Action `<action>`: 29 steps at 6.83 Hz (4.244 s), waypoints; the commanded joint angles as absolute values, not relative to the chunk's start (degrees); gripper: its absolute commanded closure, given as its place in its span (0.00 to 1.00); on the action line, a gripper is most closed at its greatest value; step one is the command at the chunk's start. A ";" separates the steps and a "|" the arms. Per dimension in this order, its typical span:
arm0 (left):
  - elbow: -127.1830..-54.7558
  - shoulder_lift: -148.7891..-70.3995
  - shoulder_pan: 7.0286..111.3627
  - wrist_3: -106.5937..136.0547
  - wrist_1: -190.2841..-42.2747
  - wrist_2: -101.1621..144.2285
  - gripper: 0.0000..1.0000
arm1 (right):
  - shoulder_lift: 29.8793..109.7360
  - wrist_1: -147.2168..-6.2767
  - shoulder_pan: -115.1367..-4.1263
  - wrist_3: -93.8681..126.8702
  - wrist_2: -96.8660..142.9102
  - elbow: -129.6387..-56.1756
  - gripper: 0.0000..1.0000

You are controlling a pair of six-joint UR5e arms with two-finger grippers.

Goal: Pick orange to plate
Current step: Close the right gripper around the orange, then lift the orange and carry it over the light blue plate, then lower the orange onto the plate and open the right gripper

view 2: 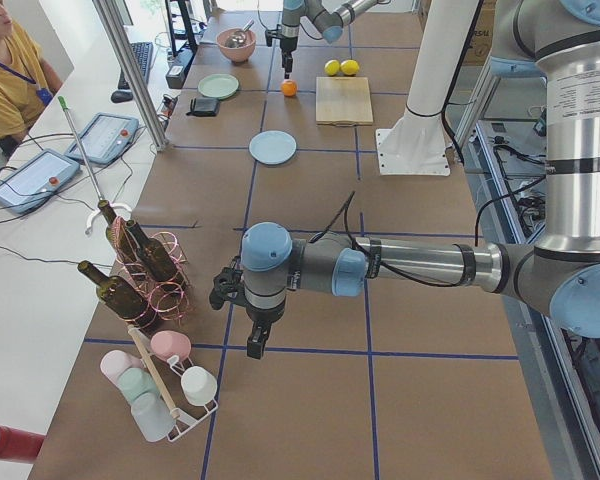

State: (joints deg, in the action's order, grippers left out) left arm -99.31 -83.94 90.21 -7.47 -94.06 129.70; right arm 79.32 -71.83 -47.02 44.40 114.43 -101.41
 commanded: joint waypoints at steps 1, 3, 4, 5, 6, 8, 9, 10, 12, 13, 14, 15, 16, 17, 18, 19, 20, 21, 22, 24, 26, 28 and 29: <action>-99.32 -83.94 90.26 -7.47 -94.13 129.73 0.00 | 79.28 -71.46 -44.65 44.91 112.85 -100.37 0.00; -99.14 -83.85 90.26 -7.56 -94.13 129.81 0.00 | 79.19 -71.46 -43.34 44.91 112.59 -99.41 0.00; -98.88 -83.85 90.26 -7.65 -94.13 129.81 0.00 | 79.10 -71.46 -42.37 44.56 111.28 -98.10 0.00; -98.79 -83.85 90.26 -7.65 -94.13 129.90 0.00 | 79.10 -71.37 -42.28 44.13 111.27 -97.22 0.00; -98.79 -83.85 90.26 -7.65 -94.13 129.90 0.00 | 78.93 -71.45 -42.01 44.30 111.18 -96.86 0.00; -98.88 -83.85 90.26 -7.65 -94.13 129.90 0.00 | 76.12 -71.46 -41.92 44.38 111.09 -94.93 0.23; -98.88 -83.85 90.26 -7.65 -94.13 129.90 0.00 | 75.94 -71.46 -42.01 44.38 111.18 -95.10 0.68; -98.88 -83.85 90.26 -7.65 -94.13 129.99 0.00 | 75.59 -71.54 -42.01 44.82 111.27 -95.53 0.89; -99.05 -83.76 90.26 -7.65 -94.13 129.99 0.00 | 68.07 -75.47 -41.58 49.88 111.44 -95.28 0.89; -99.23 -83.85 90.26 -7.65 -94.13 129.99 0.00 | 61.50 -81.24 -39.57 54.01 111.10 -94.06 0.89; -99.32 -83.85 90.26 -7.65 -94.13 130.08 0.00 | 53.26 -84.43 -37.81 59.36 109.79 -89.69 0.89; -99.23 -83.85 90.26 -7.73 -94.13 130.08 0.00 | 45.34 -84.29 -35.01 64.29 106.47 -82.43 0.88; -99.23 -83.85 90.26 -7.73 -94.13 130.08 0.00 | 39.26 -84.29 -33.15 66.51 103.13 -76.52 0.86; -99.23 -83.76 90.26 -7.73 -94.13 130.08 0.00 | 37.46 -84.29 -31.74 67.93 102.49 -74.20 0.86; -99.23 -83.85 90.18 -7.73 -94.13 130.08 0.00 | 37.35 -84.29 -29.99 68.11 99.35 -73.83 0.86; -99.32 -83.85 90.26 -7.73 -94.13 130.08 0.00 | 37.01 -84.20 -29.71 68.38 98.71 -73.31 0.86; -99.32 -83.85 90.26 -7.73 -94.13 130.08 0.00 | 37.09 -84.20 -29.71 68.38 98.61 -73.21 0.86; -99.32 -83.85 90.26 -7.73 -94.13 130.08 0.00 | 37.00 -84.11 -29.71 68.38 98.09 -73.21 0.87; -99.32 -83.85 90.26 -7.73 -94.13 130.08 0.00 | 37.00 -84.02 -29.71 69.34 97.13 -73.04 0.88; -99.32 -83.85 90.26 -7.73 -94.13 130.08 0.00 | 36.22 -83.85 -29.71 70.40 96.94 -72.08 0.57; -99.32 -83.85 90.26 -7.73 -94.13 130.08 0.00 | 33.84 -83.85 -29.36 72.06 96.94 -68.30 0.01; -99.32 -83.85 90.26 -7.73 -94.13 130.08 0.00 | 33.66 -83.76 -29.44 72.25 97.03 -68.29 0.00; -99.23 -83.85 90.26 -7.73 -94.13 130.08 0.00 | 33.66 -83.93 -29.44 71.99 97.12 -68.38 0.00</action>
